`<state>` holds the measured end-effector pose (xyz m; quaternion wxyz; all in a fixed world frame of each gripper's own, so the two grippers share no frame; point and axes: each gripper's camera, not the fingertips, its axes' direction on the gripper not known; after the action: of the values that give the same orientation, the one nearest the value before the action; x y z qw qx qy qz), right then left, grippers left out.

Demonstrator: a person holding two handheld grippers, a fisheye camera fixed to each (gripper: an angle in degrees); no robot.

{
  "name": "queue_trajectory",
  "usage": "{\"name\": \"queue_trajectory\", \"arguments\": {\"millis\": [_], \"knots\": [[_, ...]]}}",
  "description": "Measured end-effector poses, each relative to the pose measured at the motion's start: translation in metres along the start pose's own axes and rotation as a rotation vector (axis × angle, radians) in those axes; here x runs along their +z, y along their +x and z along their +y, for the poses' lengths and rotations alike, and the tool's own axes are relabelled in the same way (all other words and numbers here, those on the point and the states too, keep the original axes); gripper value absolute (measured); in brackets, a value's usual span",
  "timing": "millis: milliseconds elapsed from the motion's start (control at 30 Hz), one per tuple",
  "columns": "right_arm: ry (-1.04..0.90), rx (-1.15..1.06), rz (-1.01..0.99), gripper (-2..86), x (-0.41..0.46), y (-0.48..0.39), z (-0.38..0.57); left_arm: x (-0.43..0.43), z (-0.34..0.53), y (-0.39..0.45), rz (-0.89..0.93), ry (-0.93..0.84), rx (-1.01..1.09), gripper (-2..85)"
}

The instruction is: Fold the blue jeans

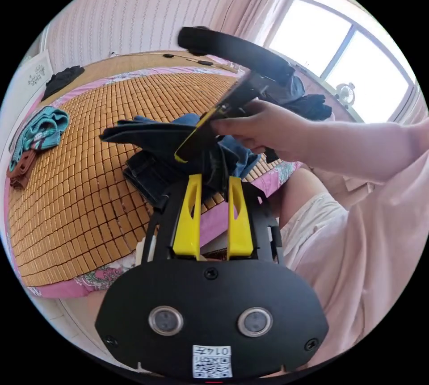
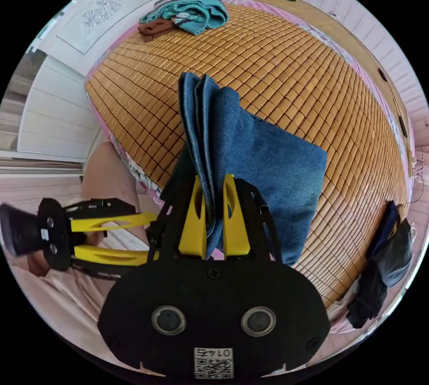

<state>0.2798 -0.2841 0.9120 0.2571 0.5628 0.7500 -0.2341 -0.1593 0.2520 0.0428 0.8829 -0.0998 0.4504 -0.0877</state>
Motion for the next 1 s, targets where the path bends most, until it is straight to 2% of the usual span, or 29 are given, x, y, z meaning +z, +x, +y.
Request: {"name": "queue_trajectory", "arguments": {"millis": [67,133,267,367,433,600,700,800,900,1000], "knots": [[0.124,0.068,-0.116,6.2,-0.041,0.03,0.039,-0.011,0.007,-0.017,0.005,0.041,-0.074,7.7],[0.205,0.1,-0.163,6.3,-0.072,0.048,0.07,-0.014,0.004,-0.047,-0.095,0.057,-0.189,7.1],[0.337,0.172,-0.178,6.2,-0.135,0.083,0.136,0.002,-0.027,-0.083,-0.16,0.04,-0.299,10.3],[0.419,0.217,-0.19,6.0,-0.175,0.108,0.18,0.036,-0.056,-0.098,-0.203,-0.125,-0.314,11.8],[0.46,0.24,-0.179,5.8,-0.195,0.123,0.203,0.065,-0.063,-0.104,-0.185,-0.312,-0.303,8.9],[0.491,0.294,-0.051,4.9,-0.236,0.16,0.248,0.038,-0.072,-0.103,-0.079,-0.274,-0.258,2.2],[0.518,0.347,0.016,3.0,-0.256,0.182,0.276,-0.003,-0.078,-0.097,-0.115,-0.192,-0.201,1.0],[0.583,0.444,-0.049,1.1,-0.265,0.21,0.319,-0.067,-0.076,-0.094,-0.181,-0.087,-0.159,0.5],[0.524,0.514,-0.021,0.4,-0.248,0.231,0.348,-0.128,-0.06,-0.103,-0.213,-0.006,-0.167,0.3],[0.448,0.585,-0.121,0.1,-0.214,0.256,0.367,-0.151,-0.043,-0.114,-0.293,-0.052,-0.193,0.3]]}}
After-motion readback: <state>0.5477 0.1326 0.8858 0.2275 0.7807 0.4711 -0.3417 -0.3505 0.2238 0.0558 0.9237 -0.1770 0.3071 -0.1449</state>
